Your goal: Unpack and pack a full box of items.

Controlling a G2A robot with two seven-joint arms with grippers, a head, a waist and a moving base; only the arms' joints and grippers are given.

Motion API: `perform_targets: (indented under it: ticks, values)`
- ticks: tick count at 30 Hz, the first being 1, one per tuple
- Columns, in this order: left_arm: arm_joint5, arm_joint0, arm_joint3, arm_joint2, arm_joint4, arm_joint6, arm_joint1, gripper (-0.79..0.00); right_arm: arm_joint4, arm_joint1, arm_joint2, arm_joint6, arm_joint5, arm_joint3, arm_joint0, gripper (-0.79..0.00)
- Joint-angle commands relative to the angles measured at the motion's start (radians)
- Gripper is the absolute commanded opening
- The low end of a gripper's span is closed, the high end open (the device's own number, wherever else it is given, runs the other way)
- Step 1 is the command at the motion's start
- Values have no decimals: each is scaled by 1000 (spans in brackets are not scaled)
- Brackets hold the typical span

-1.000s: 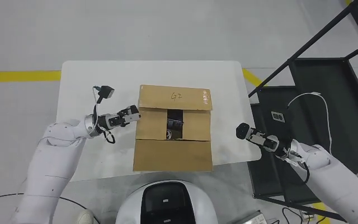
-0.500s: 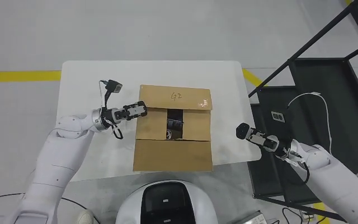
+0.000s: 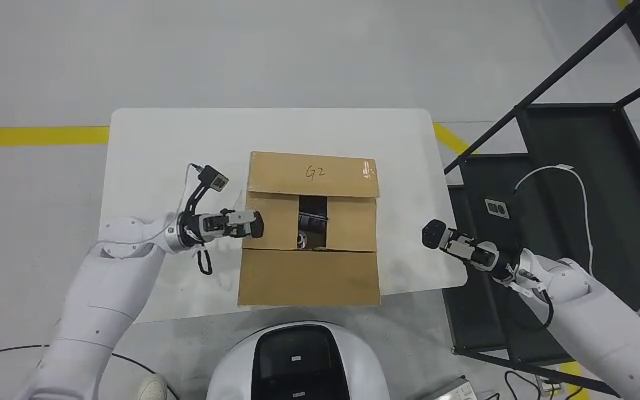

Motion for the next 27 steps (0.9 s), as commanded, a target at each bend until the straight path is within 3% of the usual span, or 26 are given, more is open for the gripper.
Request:
perform_targets:
  ticks: [1,9,17,27]
  values:
    - [11,-17,33,12,-16,23,-7,0,0,0,0,0,0,0,0,0]
    - [8,-112,170,73,-77,51,-46,0,0,0,0,0,0,0,0,0]
    - [-103,-241,308,119,-107,158,-99,0,0,0,0,0,0,0,0,0]
    - [-188,-376,470,178,-218,215,-181,0,0,0,0,0,0,0,0,0]
